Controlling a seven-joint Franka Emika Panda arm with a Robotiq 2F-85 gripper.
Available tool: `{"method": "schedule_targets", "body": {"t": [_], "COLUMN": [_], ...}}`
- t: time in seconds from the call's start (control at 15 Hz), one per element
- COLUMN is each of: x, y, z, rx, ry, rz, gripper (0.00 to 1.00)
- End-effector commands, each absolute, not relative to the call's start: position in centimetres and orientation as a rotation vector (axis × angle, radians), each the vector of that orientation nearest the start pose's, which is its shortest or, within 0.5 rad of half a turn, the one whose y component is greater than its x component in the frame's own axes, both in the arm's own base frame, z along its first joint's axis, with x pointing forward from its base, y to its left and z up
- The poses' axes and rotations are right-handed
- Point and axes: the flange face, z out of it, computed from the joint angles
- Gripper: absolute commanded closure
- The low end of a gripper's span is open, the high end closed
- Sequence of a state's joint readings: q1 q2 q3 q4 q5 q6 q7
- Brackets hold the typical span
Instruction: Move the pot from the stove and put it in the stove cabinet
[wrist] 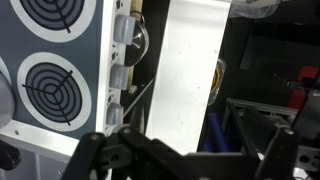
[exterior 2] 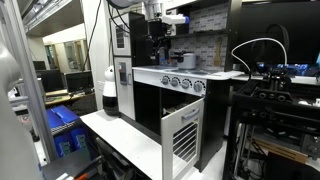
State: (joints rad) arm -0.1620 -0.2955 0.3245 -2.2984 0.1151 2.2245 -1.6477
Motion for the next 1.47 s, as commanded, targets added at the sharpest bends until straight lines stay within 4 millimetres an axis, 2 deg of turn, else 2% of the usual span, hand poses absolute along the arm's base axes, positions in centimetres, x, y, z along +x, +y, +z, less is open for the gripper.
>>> {"method": "schedule_targets", "body": {"t": [0.0, 0.27, 0.33, 0.87, 1.07, 1.4], "x": [46.8, 46.9, 46.5, 46.5, 46.3, 44.2], "y": [7.8, 7.4, 7.5, 7.5, 6.8, 5.1], "z": [50.7, 52.3, 51.5, 52.1, 51.5, 49.4], "rx": [1.933, 2.039, 1.994, 2.032, 2.06, 2.135], "ry": [2.269, 2.181, 2.217, 2.184, 2.011, 1.835], "rz": [0.126, 0.038, 0.082, 0.071, 0.02, -0.111], "gripper": [0.0, 0.0, 0.0, 0.0, 0.0, 0.0]}}
